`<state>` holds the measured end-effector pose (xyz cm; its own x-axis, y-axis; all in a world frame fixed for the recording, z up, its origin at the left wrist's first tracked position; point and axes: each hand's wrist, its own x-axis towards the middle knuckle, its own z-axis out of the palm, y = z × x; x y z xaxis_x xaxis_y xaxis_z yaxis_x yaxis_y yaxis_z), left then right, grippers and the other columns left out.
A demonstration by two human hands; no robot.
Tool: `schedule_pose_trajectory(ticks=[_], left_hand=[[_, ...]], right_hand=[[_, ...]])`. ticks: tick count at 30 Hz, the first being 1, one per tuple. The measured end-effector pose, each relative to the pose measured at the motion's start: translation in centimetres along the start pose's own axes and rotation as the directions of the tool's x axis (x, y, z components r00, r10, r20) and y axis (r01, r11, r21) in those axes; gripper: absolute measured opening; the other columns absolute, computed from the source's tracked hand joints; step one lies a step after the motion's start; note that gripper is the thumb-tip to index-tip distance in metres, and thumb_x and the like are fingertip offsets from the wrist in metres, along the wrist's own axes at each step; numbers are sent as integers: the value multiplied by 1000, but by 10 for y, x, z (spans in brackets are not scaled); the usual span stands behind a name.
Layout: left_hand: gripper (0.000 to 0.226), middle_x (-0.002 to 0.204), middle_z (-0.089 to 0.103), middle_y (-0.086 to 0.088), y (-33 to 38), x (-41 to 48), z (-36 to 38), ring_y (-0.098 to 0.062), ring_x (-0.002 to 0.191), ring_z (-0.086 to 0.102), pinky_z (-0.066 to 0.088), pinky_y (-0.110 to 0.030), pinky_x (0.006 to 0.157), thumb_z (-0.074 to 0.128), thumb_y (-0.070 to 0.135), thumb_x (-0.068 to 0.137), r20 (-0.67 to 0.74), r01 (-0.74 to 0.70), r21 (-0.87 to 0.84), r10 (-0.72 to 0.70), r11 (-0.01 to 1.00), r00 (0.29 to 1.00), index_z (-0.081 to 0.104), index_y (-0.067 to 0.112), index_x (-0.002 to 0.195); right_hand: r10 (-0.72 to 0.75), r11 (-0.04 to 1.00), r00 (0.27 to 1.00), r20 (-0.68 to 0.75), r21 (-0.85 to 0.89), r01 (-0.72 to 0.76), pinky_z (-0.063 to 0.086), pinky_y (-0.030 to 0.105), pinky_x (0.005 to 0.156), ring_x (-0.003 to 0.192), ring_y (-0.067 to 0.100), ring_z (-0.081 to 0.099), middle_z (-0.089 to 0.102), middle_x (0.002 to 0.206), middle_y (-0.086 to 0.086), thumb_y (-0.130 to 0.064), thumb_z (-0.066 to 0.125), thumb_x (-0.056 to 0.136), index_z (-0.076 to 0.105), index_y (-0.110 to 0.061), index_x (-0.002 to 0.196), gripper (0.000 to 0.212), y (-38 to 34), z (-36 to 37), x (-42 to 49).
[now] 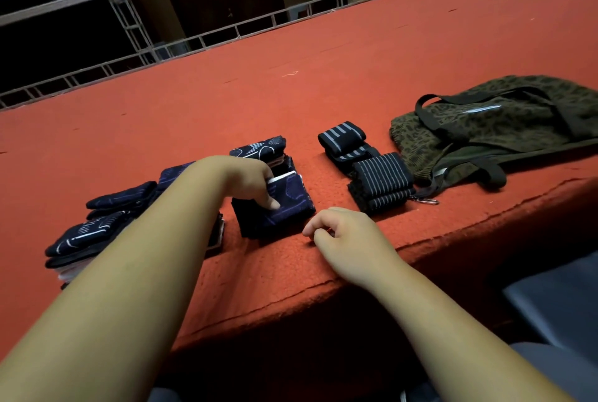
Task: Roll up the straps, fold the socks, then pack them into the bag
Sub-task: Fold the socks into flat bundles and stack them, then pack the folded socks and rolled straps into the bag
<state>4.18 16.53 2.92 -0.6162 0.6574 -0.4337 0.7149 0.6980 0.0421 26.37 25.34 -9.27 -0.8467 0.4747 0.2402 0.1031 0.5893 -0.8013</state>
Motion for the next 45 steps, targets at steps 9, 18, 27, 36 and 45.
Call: schedule_pose_trajectory(ticks=[9,18,27,36,45], left_hand=[[63,113,72,5,-10,-32,4,-22,101,73,60,-51,93,96,49,61,-65,-47,-268,31,962,997,62,40,114],[42,125,73,-21,6,-36,14,-31,108,74,58,-40,93,73,6,87,198,-74,-758,336,648,921,69,6,129],[52,122,72,13,47,-21,-17,-12,115,66,50,-34,107,85,45,80,-65,-143,-86,137,986,988,70,30,128],[33,104,72,7,204,-38,-32,-15,96,66,50,-26,83,60,14,91,-312,-559,23,537,829,784,78,32,112],[28,121,61,-9,302,40,9,-38,105,60,48,-44,78,57,20,93,-190,-346,341,425,874,885,70,24,118]], right_hand=[[1,1000,1000,-15,20,-1,52,32,91,90,0,62,71,99,-19,-21,59,91,77,-36,90,23,-7,-1,-3],[2,977,980,-200,209,40,48,28,68,69,10,62,71,82,-15,-23,65,96,72,-30,82,17,-21,-25,-29],[143,966,931,-336,251,-58,55,32,76,74,6,71,77,83,-17,-16,67,97,78,-29,84,21,-8,-69,-53],[405,912,718,-566,298,-280,52,31,84,89,7,70,78,85,-12,-25,61,94,78,-28,84,20,49,-169,-31],[388,825,759,-523,-171,-539,45,37,111,127,30,58,69,130,-1,-21,48,94,77,-31,114,36,124,-251,-12]])
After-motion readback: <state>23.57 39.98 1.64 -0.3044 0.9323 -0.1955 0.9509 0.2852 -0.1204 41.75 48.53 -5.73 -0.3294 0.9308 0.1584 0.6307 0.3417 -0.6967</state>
